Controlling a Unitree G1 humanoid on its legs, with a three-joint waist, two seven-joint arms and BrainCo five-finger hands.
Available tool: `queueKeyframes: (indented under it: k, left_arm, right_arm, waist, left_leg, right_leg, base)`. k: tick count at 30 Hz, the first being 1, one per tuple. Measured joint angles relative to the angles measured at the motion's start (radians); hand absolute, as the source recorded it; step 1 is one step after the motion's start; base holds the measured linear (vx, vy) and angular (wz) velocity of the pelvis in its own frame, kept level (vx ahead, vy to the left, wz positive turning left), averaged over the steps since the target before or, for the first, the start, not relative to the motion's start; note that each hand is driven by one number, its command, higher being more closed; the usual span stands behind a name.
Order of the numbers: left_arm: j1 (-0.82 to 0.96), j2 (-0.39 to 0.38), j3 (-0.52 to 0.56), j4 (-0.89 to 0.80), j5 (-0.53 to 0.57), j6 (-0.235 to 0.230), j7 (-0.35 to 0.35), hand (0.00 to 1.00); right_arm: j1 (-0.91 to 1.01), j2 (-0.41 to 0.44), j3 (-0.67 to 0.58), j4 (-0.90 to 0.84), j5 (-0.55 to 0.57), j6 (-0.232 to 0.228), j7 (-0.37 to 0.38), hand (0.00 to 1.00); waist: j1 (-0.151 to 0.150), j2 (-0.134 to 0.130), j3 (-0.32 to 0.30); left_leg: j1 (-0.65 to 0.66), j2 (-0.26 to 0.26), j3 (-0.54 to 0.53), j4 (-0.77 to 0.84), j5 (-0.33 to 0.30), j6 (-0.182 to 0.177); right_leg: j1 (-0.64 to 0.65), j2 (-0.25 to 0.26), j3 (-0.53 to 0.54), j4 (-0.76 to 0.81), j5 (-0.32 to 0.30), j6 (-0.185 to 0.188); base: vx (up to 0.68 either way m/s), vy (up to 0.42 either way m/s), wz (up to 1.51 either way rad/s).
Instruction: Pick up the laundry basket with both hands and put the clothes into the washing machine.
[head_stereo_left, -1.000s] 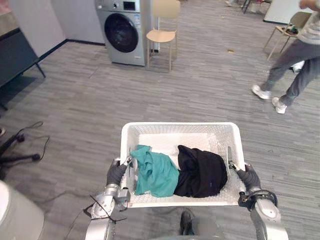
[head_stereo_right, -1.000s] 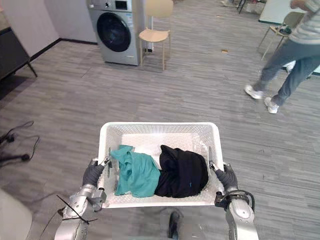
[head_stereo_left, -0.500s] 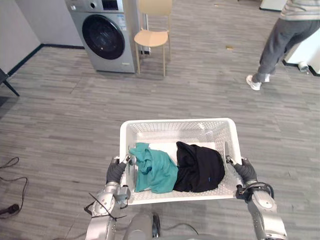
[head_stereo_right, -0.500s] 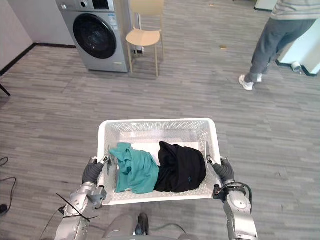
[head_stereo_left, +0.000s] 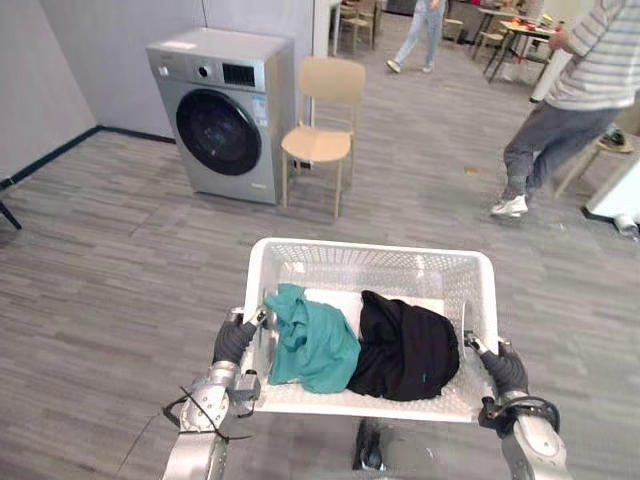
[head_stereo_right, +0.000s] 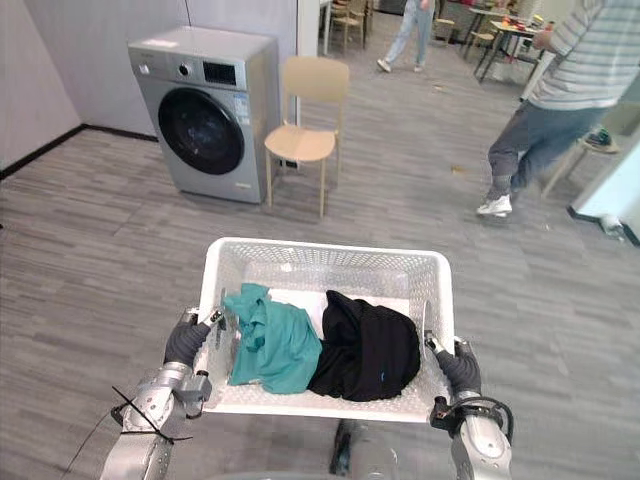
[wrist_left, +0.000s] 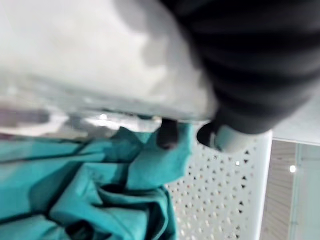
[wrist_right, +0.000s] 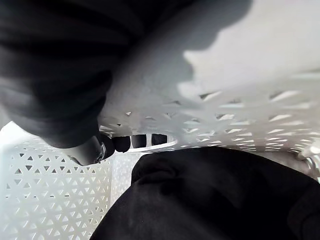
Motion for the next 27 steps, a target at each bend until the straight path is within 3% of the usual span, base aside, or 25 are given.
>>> queueKeyframes:
  k: [1,2,3,4,5,6,7,8,10,11,12,13,15,16,17,18,20,21,23,25,26,27]
  left_arm:
    - [0.007,-0.026,0.023,0.0,0.0,0.0,-0.001,1.0]
    - [0.012,-0.032,0.031,0.001,0.0,0.0,-0.002,1.0]
    - [0.016,-0.032,0.03,0.002,-0.001,-0.003,-0.005,1.0]
    - [0.015,-0.031,0.03,0.002,-0.001,-0.004,-0.008,1.0]
    - [0.016,-0.028,0.03,0.005,-0.002,-0.004,-0.01,1.0]
    - [0.013,-0.025,0.03,0.006,-0.004,-0.008,-0.01,1.0]
    - [0.007,-0.024,0.026,0.014,-0.006,-0.017,-0.01,1.0]
    - [-0.009,-0.023,0.025,0.032,-0.018,-0.023,-0.007,1.0]
    - [-0.027,-0.029,0.028,0.044,-0.023,-0.028,0.001,1.0]
    - [-0.027,-0.049,0.021,0.057,-0.021,-0.025,0.002,1.0]
    - [-0.021,-0.049,0.019,0.063,-0.019,-0.024,0.003,1.0]
    - [-0.011,-0.03,0.028,0.079,-0.019,-0.022,0.005,1.0]
    - [-0.012,-0.016,0.027,0.083,-0.019,-0.012,0.006,1.0]
    - [-0.007,-0.005,0.026,0.083,-0.019,-0.009,0.007,1.0]
    - [-0.004,0.002,0.026,0.083,-0.018,-0.008,0.01,1.0]
    - [0.001,0.018,0.024,0.083,-0.018,-0.002,0.014,1.0]
    - [0.018,0.03,0.032,0.064,-0.016,-0.001,0.024,1.0]
    - [0.047,0.043,0.035,0.023,-0.017,-0.002,0.026,1.0]
    - [0.062,0.043,0.037,-0.003,-0.017,-0.002,0.027,1.0]
    - [0.076,0.046,0.058,-0.026,-0.017,-0.002,0.026,1.0]
    - [0.085,0.049,0.064,-0.028,-0.017,-0.002,0.026,1.0]
    - [0.101,0.06,0.069,-0.037,-0.019,-0.004,0.027,1.0]
  right_arm:
    - [-0.011,-0.015,0.014,-0.008,0.0,0.0,0.0,1.0]
    - [-0.012,-0.017,0.022,-0.008,0.0,0.001,-0.001,1.0]
    - [-0.015,-0.022,0.023,-0.009,0.0,0.004,-0.008,1.0]
    - [-0.019,-0.02,0.023,-0.008,0.0,0.011,-0.013,1.0]
    - [-0.019,-0.021,0.023,-0.005,0.0,0.011,-0.015,1.0]
    - [-0.022,-0.023,0.028,-0.004,0.0,0.011,-0.024,1.0]
    - [-0.032,-0.026,0.029,-0.001,0.0,0.011,-0.027,1.0]
    - [-0.05,-0.035,0.031,0.005,0.0,0.011,-0.029,1.0]
    - [-0.078,-0.056,0.031,0.036,0.003,-0.005,-0.029,1.0]
    - [-0.101,-0.079,0.03,0.085,0.007,-0.01,-0.029,1.0]
    - [-0.104,-0.081,0.033,0.101,0.007,-0.01,-0.028,1.0]
    - [-0.113,-0.061,0.061,0.138,0.006,-0.01,-0.028,1.0]
    - [-0.116,-0.06,0.065,0.164,0.006,-0.009,-0.028,1.0]
    - [-0.134,-0.056,0.071,0.198,0.005,-0.009,-0.027,1.0]
    - [-0.141,-0.044,0.075,0.212,0.005,-0.009,-0.027,1.0]
    - [-0.138,-0.034,0.08,0.225,0.005,-0.008,-0.026,1.0]
    - [-0.133,-0.022,0.088,0.224,0.001,-0.008,-0.024,1.0]
    - [-0.134,-0.007,0.098,0.223,-0.003,-0.008,-0.022,1.0]
    - [-0.135,-0.006,0.1,0.213,-0.003,-0.009,-0.022,1.0]
    - [-0.137,-0.001,0.111,0.204,-0.003,-0.009,-0.022,1.0]
    - [-0.133,0.004,0.12,0.203,-0.003,-0.009,-0.022,1.0]
    - [-0.116,0.012,0.132,0.186,-0.003,-0.009,-0.022,1.0]
  waist:
    - [0.01,0.034,0.001]
    - [0.024,0.038,0.004]
    - [0.03,0.053,0.013]
    - [0.029,0.049,0.026]
    - [0.032,0.033,0.036]
    - [0.047,0.017,0.045]
    - [0.054,-0.001,0.054]
    - [0.059,-0.012,0.052]
    - [0.07,-0.014,0.05]
    - [0.073,0.007,0.038]
    - [0.084,0.006,0.035]
    - [0.077,-0.027,0.019]
    - [0.063,-0.041,0.021]
    - [0.071,-0.065,0.034]
    - [0.077,-0.075,0.041]
    - [0.075,-0.08,0.042]
    - [0.062,-0.081,0.042]
    - [0.056,-0.081,0.039]
    - [0.053,-0.074,0.035]
    - [0.057,-0.097,0.022]
    - [0.055,-0.111,0.013]
    - [0.059,-0.154,-0.005]
  left_leg:
    - [-0.087,0.03,-0.017,0.182,0.261,-0.019]
    - [-0.122,0.04,-0.022,0.249,0.414,-0.047]
    - [-0.222,0.066,-0.036,0.424,0.417,-0.052]
    - [-0.313,0.07,-0.038,0.544,0.352,-0.02]
    - [-0.351,0.067,-0.032,0.563,0.314,0.007]
    - [-0.421,0.069,0.01,0.536,0.23,0.045]
    - [-0.468,0.071,0.046,0.456,0.178,0.045]
    - [-0.506,0.061,0.093,0.234,0.135,0.043]
    - [-0.507,0.016,0.108,-0.121,0.14,0.032]
    - [-0.502,-0.03,0.056,-0.386,0.214,-0.008]
    - [-0.483,-0.048,0.04,-0.39,0.281,-0.004]
    - [-0.469,-0.106,0.029,-0.351,0.244,0.058]
    - [-0.455,-0.117,0.051,-0.329,0.207,0.076]
    - [-0.409,-0.137,0.085,-0.341,0.191,0.092]
    - [-0.376,-0.149,0.096,-0.352,0.181,0.1]
    - [-0.312,-0.162,0.094,-0.376,0.154,0.108]
    - [-0.231,-0.165,0.098,-0.39,0.128,0.128]
    - [-0.157,-0.157,0.101,-0.434,0.124,0.126]
    - [-0.123,-0.137,0.108,-0.465,0.108,0.101]
    - [-0.098,-0.124,0.113,-0.485,0.08,0.06]
    - [-0.099,-0.128,0.111,-0.477,0.07,0.046]
    - [-0.097,-0.149,0.086,-0.465,0.031,0.024]
  right_leg:
    - [0.04,0.047,0.018,-0.003,-0.04,-0.019]
    - [0.072,0.065,0.035,-0.022,-0.055,-0.022]
    - [0.148,0.098,0.052,-0.069,-0.076,-0.028]
    - [0.238,0.107,0.064,-0.119,-0.091,-0.028]
    - [0.28,0.105,0.07,-0.145,-0.092,-0.029]
    - [0.365,0.099,0.091,-0.203,-0.092,-0.029]
    - [0.42,0.094,0.106,-0.254,-0.092,-0.028]
    - [0.473,0.081,0.111,-0.309,-0.094,-0.021]
    - [0.518,0.064,0.118,-0.344,-0.126,0.023]
    - [0.546,0.06,0.136,-0.347,-0.162,0.053]
    - [0.557,0.048,0.158,-0.339,-0.184,0.068]
    - [0.554,-0.004,0.197,-0.269,-0.227,0.095]
    - [0.504,-0.046,0.223,-0.133,-0.233,0.104]
    - [0.442,-0.079,0.249,0.041,-0.221,0.135]
    - [0.411,-0.099,0.259,0.137,-0.196,0.174]
    - [0.342,-0.13,0.262,0.322,-0.093,0.22]
    - [0.264,-0.158,0.273,0.526,-0.097,0.188]
    - [0.19,-0.166,0.266,0.59,-0.137,0.162]
    - [0.146,-0.17,0.237,0.558,-0.158,0.153]
    - [0.102,-0.194,0.163,0.313,-0.168,0.144]
    - [0.111,-0.184,0.158,0.191,-0.13,0.125]
    - [0.117,-0.171,0.164,0.045,-0.012,0.11]
  base:
    - [0.72,-0.187,-0.67]
    - [0.72,-0.141,-0.76]
    - [0.72,-0.096,-0.49]
    - [0.7,-0.089,-0.34]
    - [0.65,-0.069,-0.24]
    - [0.62,-0.053,-0.28]
    - [0.69,-0.028,-0.32]
    - [0.56,0.008,-0.27]
    - [0.51,0.118,-0.22]
    - [0.5,0.193,-0.4]
    - [0.62,0.273,-0.5]
    - [0.68,0.283,-0.3]
    - [0.62,0.261,-0.12]
    - [0.39,0.183,-0.3]
    - [0.44,0.196,-0.28]
    - [0.41,0.145,0.04]
    - [0.4,0.102,0.15]
    - [0.32,0.032,0.08]
    - [0.27,-0.018,0.08]
    - [0.32,-0.143,0.04]
    - [0.31,-0.215,-0.01]
    - [0.21,-0.171,-0.14]
